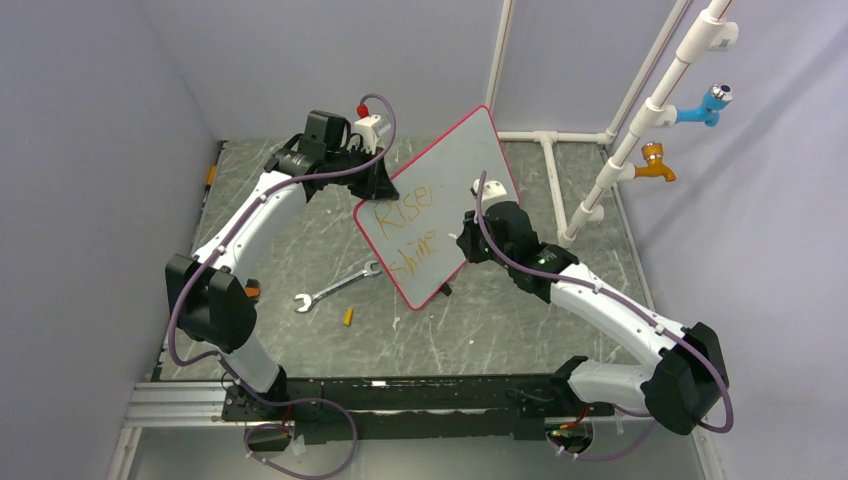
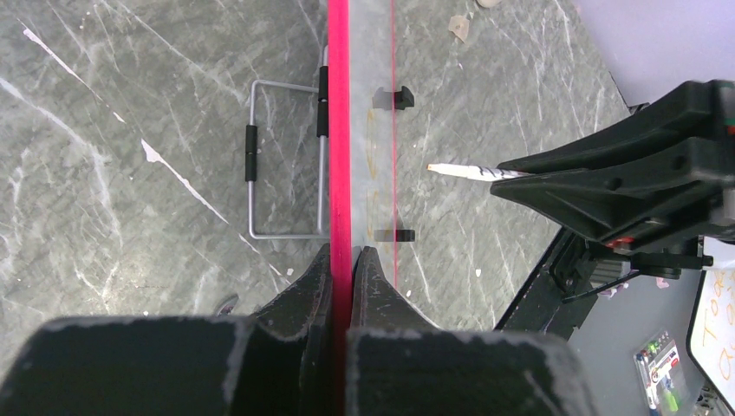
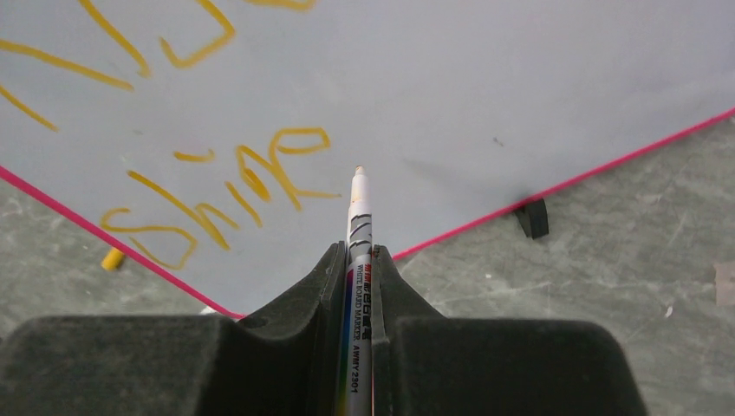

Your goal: Write a sentence on the whiteboard

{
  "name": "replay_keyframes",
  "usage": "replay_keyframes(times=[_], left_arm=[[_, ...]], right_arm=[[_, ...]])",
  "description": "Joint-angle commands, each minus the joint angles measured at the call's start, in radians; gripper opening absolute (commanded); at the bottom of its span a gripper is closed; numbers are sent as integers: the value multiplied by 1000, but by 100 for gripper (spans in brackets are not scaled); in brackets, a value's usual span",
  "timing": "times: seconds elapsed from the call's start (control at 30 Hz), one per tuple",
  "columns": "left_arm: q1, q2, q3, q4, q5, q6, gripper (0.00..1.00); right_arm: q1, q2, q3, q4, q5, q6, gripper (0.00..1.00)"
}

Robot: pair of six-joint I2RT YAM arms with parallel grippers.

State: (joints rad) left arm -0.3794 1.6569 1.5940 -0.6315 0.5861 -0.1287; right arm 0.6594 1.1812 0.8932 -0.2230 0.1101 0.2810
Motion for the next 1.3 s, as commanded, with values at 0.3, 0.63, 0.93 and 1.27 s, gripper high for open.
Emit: replay_keyframes(times=[0.3, 0.63, 0.93, 1.27], left_arm=[[-9, 40, -30, -22, -182, 176, 0], [-10, 40, -34, -22, -183, 176, 0], [-13, 41, -30, -33, -180, 165, 0], [-30, 24, -36, -41, -183, 147, 0]], right_arm=[[-12, -1, -96, 137, 21, 40, 0], [-13, 38, -64, 165, 2, 33, 0], [-29, 32, -51, 161, 5, 11, 0], [-55, -21, -73, 173, -23, -8, 0]])
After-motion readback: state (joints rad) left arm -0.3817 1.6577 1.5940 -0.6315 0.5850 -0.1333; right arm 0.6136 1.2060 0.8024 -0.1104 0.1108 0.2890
